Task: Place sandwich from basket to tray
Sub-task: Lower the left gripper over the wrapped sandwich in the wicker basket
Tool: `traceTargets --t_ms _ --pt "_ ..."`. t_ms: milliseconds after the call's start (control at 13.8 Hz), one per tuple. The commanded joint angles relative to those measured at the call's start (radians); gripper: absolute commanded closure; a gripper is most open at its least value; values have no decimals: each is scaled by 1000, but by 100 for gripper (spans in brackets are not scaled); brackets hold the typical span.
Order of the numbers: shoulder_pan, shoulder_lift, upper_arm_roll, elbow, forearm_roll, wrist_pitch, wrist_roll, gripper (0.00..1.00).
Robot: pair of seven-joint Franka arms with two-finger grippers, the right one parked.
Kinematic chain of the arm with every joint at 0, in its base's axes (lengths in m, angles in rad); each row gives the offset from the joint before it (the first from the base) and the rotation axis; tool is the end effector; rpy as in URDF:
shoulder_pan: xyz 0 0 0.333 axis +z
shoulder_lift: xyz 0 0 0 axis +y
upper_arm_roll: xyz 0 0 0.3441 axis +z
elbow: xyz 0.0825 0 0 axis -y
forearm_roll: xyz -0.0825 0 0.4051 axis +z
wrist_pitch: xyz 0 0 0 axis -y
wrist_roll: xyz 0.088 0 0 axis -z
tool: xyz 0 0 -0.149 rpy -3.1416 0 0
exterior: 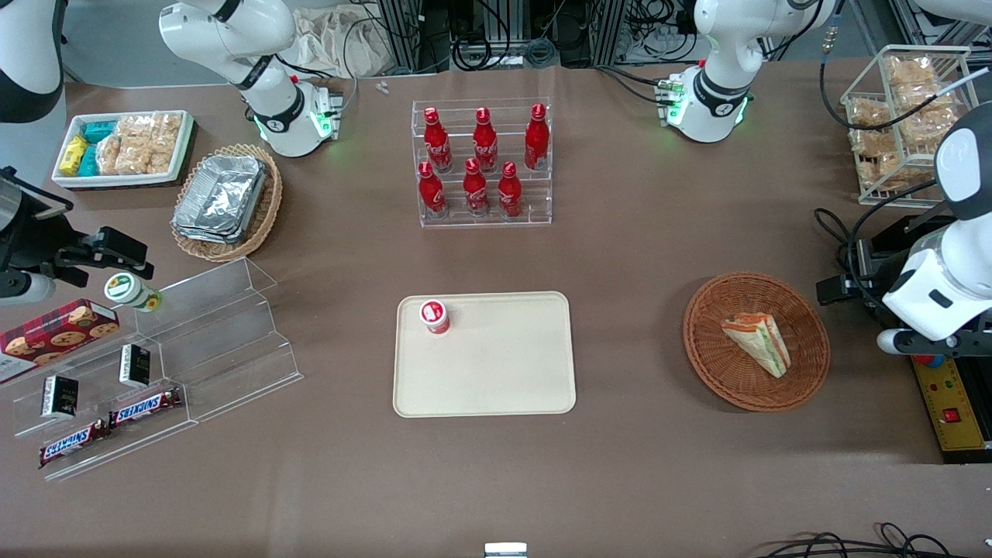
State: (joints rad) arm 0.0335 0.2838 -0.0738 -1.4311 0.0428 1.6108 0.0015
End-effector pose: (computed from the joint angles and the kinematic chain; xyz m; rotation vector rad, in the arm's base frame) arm 0.6601 -0.0149 0.5068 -3.1129 0.0683 0.1603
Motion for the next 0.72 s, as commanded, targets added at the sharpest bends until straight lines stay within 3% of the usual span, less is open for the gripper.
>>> traceTargets --t_ms 0,361,651 --pt "-3 5 -3 9 5 -8 3 0" --pt "-3 3 -1 -8 6 -9 -26 0" --pt "2 5 2 -156 6 113 -115 0"
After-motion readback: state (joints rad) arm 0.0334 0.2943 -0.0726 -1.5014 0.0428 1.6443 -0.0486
